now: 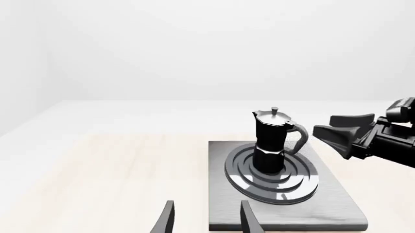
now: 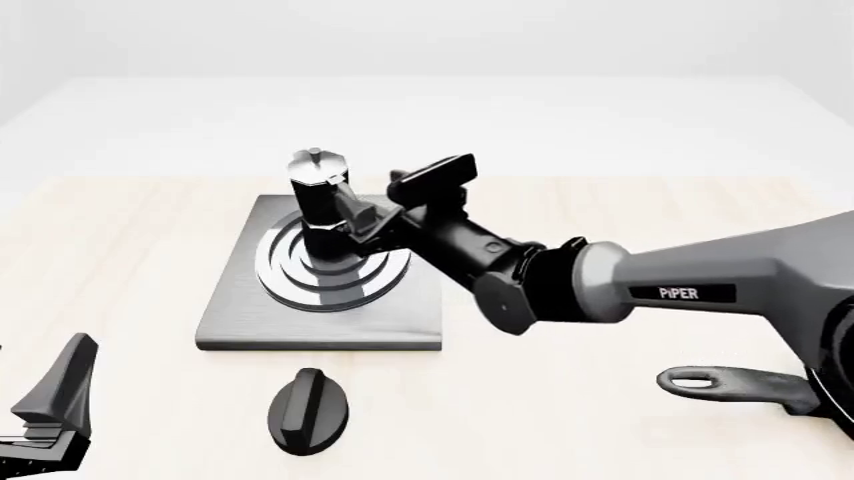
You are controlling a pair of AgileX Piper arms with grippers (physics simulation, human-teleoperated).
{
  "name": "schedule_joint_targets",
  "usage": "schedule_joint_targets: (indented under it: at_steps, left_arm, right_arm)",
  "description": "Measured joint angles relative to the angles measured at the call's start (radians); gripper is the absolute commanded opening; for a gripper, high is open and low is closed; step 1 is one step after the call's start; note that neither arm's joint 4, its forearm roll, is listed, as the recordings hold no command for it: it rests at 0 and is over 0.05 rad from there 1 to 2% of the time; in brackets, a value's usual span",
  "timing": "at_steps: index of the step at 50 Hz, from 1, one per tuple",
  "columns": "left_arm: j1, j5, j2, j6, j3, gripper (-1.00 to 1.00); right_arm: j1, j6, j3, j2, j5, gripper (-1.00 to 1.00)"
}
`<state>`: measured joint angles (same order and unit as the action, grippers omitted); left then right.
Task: Put the moka pot on the stove.
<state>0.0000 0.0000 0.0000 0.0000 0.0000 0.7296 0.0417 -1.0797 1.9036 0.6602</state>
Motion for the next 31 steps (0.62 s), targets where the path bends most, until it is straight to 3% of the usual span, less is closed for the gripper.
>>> schedule_joint_targets:
  at_steps: [31]
  left_arm:
    - [0.000, 0.000, 0.000, 0.000, 0.000, 1.00]
  right_arm:
    - [0.008, -0.027, 0.185, -0.255, 0.011, 1.00]
